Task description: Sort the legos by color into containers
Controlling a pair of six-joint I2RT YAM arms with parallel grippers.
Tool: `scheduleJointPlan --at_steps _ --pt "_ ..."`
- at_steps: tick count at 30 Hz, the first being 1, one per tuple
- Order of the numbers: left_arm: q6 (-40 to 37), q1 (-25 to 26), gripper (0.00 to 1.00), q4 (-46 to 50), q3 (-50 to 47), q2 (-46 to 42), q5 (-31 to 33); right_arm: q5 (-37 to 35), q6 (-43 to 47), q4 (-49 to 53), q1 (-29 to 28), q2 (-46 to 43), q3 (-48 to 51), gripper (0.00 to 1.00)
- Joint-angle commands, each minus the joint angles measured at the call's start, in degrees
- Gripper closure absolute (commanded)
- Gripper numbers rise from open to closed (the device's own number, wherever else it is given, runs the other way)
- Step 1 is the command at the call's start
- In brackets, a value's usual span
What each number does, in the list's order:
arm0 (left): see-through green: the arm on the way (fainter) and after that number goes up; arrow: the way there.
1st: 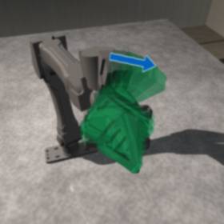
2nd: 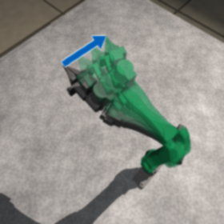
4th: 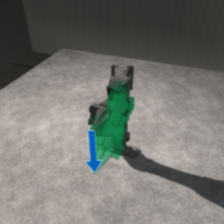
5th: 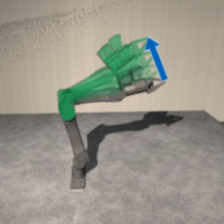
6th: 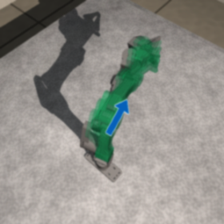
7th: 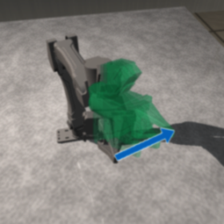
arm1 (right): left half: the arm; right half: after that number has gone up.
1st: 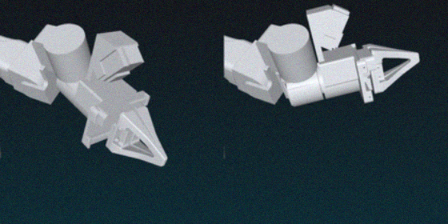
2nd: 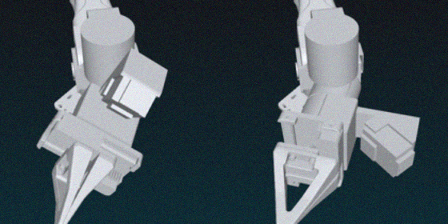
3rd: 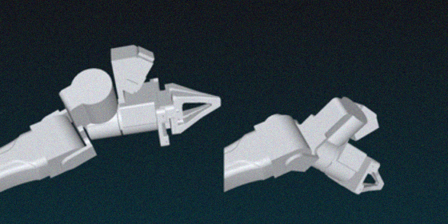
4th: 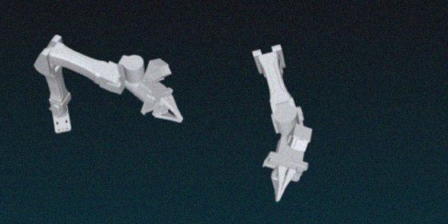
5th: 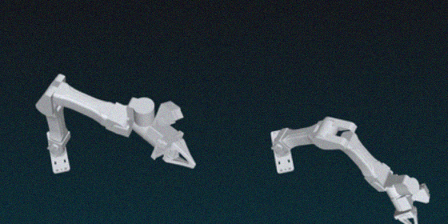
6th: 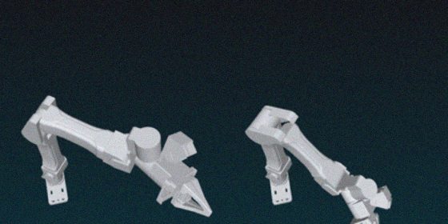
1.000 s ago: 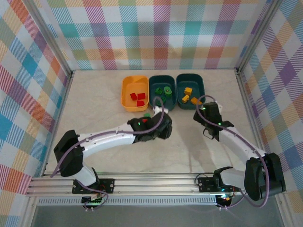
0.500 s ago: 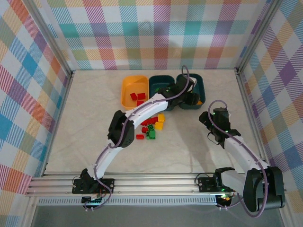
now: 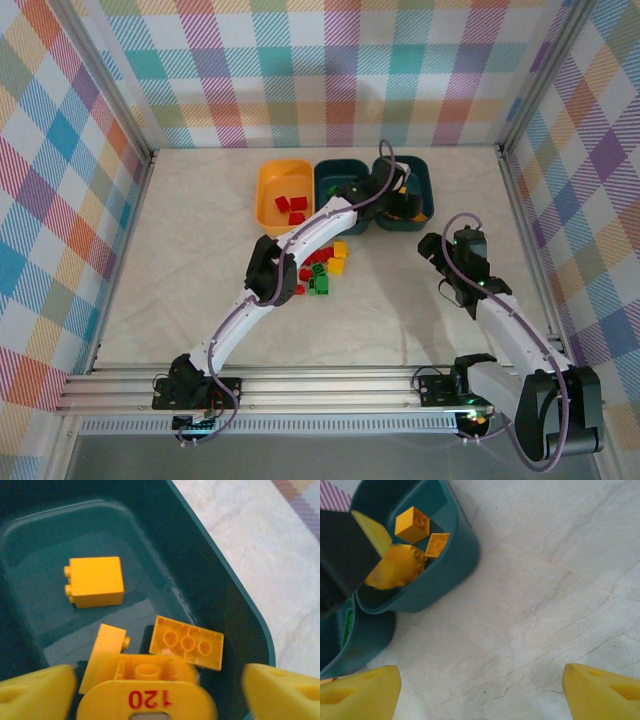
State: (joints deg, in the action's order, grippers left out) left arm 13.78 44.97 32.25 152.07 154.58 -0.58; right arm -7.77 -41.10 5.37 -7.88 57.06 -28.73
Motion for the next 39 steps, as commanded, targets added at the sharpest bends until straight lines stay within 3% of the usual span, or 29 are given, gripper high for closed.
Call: scheduleJointPlan --at_steps 1,5,9,12,16,19,23,28,34,39 --pt "1.0 -0.5 0.03 -2.7 2.4 -2.9 -1.8 1.7 1.8 -2.3 0.2 -1.8 1.2 0.16" --pt "3.0 -0.5 0.00 -2.6 2.4 -9.2 -6.4 2.3 3.6 -4.1 -1.4 -1.7 1.2 0.17" --pt "3.4 -1.9 0.00 3.7 -1.0 -17.5 -2.6 1.3 7.1 -4.2 -6.8 -0.4 -0.7 0.21" --pt "7.7 -5.6 0.00 -2.6 -23.1 -29.8 -2.2 -1.3 9.8 -2.1 -16.2 3.8 -4.3 0.25" --pt "16.9 -12.5 0.00 -22.9 -60.0 -48.0 -3.5 -2.5 11.6 0.4 -28.9 14.0 -10.2 0.28" --pt "21.5 -17.2 0.00 -27.9 -79.8 -59.0 -1.7 -5.4 12.9 3.3 -34.3 23.3 -16.4 0.28" --pt "22.3 -19.7 0.00 -27.5 -97.5 -68.7 0.8 -5.9 14.0 5.1 -34.6 34.7 -25.8 0.23" --pt "22.0 -20.7 0.00 -24.9 -111.2 -80.9 3.5 -10.4 14.4 11.0 -34.6 46.6 -38.1 0.24" --pt "21.4 -20.8 0.00 -21.9 -118.0 -92.4 5.2 -12.9 13.9 13.3 -34.5 51.4 -42.6 0.36" --pt "20.2 -20.9 0.00 -21.0 -118.5 -94.2 5.6 -13.3 14.5 13.8 -34.5 51.9 -42.5 0.50"
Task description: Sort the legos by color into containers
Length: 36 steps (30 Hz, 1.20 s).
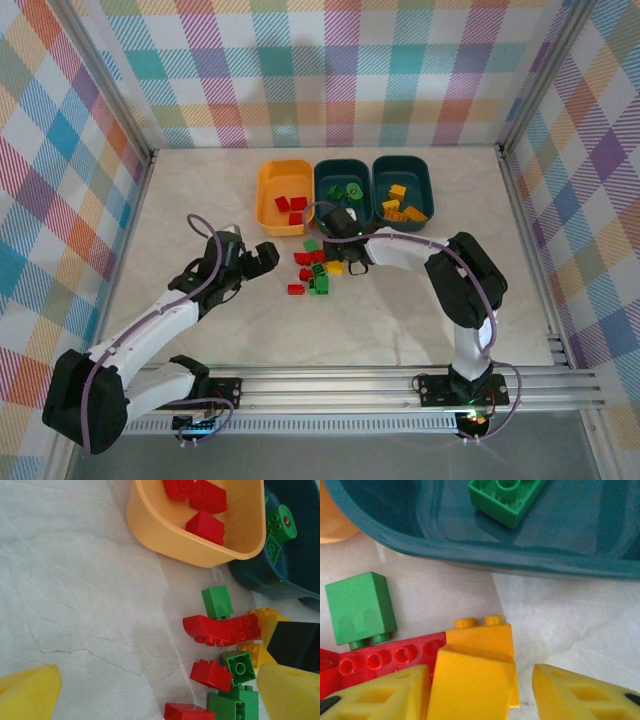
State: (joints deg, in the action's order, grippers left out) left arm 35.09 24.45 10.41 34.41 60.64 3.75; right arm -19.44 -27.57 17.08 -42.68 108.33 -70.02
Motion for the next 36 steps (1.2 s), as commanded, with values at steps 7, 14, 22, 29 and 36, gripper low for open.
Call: scheduleJointPlan --at_steps 7,14,22,29,36 --pt "0.2 -0.2 0.00 -0.5 -1.6 0.6 -0.7 -1.6 1.7 -0.3 0.2 -4.9 2.4 0.71" --pt "1.8 0.2 0.00 -3.3 -2.3 3.6 -5.2 -2.3 3.0 -0.6 1.0 -13.2 3.7 0.71" --pt "0.9 5.8 0.01 -3.0 1.4 8.2 -5.3 2.7 5.9 -0.2 12.9 -15.1 1.4 0.74" --pt "1.1 8.2 0.00 -3.5 2.6 10.5 -4.3 8.1 4.0 -0.3 12.6 -20.0 9.3 0.74" --pt "0.9 9.5 0.00 -4.1 4.7 14.6 -5.6 11.9 2.7 2.8 11.5 -17.9 13.6 0.70"
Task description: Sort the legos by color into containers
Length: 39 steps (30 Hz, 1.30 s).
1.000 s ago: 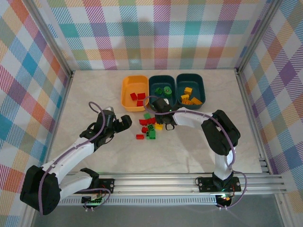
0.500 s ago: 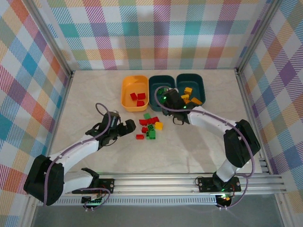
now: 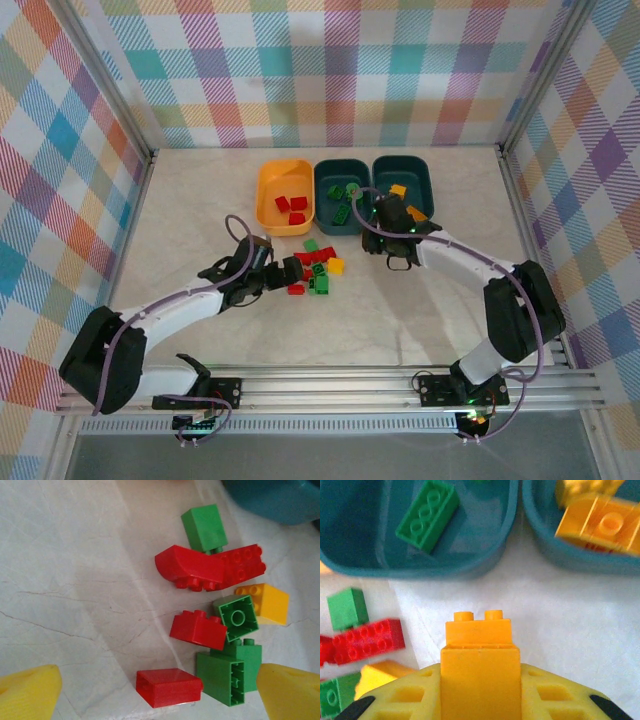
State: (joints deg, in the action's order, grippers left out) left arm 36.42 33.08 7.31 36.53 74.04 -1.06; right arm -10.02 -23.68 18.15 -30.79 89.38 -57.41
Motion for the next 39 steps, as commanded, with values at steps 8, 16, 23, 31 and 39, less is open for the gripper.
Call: scheduleJointPlan --at_steps 8,16,23,31,39 --pt "-0.6 2.5 0.00 -1.3 4.4 4.7 -0.6 2.4 0.4 3.0 -1.8 6.4 -0.8 0.64" --pt "-0.8 2.8 0.00 -1.2 4.5 5.9 -0.2 -0.1 0.8 4.3 -3.5 7.9 -1.2 0.55" --pt "-0.8 2.8 0.00 -1.8 4.6 6.8 -0.4 -1.9 0.6 6.8 -3.8 4.2 -1.3 0.54" --pt "-0.7 2.9 0.00 -2.3 4.7 7.6 -0.6 -2.6 0.8 7.1 -3.8 5.5 -2.0 0.59" --pt "-1.0 2.9 0.00 -1.6 4.7 7.1 -0.4 -2.3 1.2 6.0 -3.8 3.9 -1.8 0.68"
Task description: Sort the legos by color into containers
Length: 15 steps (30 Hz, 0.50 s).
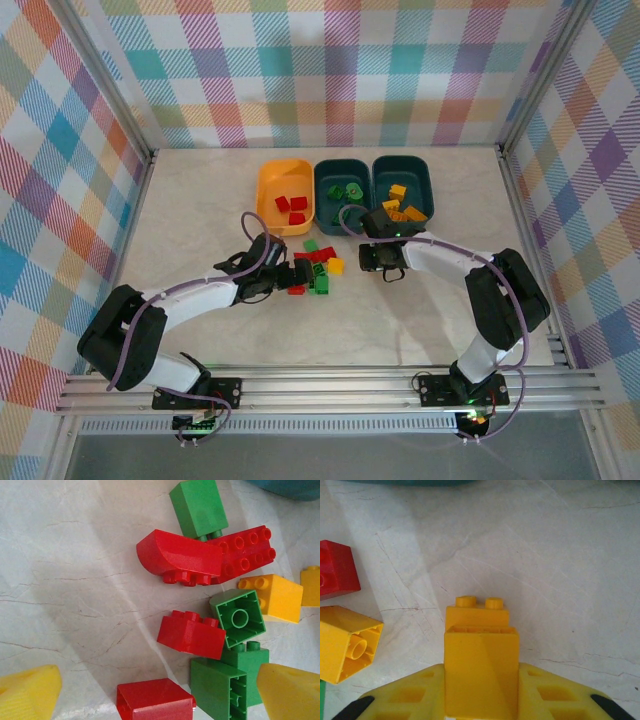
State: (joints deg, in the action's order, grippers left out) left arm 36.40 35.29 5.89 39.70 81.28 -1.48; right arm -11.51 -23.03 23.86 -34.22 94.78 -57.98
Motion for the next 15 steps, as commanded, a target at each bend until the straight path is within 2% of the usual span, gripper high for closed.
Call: scheduleJointPlan --at_steps 1,7,10,15 --pt "-1.0 0.7 0.00 -0.2 1.6 -0.2 -0.1 -1.1 0.6 0.3 -0.4 -2.7 -1.0 0.69" --pt "-2.9 3.0 0.03 1.6 4.8 1.4 0.3 -5.6 2.2 0.2 1.4 -7.1 -3.2 0.69" --pt "-5.4 6.3 0.06 5.4 9.7 4.6 2.7 -5.1 2.5 -1.9 6.1 -5.4 -6.0 0.70" --pt "-8.5 11.1 0.13 9.5 17.0 9.8 6.1 -3.5 3.3 -2.7 15.2 3.2 -14.7 0.69"
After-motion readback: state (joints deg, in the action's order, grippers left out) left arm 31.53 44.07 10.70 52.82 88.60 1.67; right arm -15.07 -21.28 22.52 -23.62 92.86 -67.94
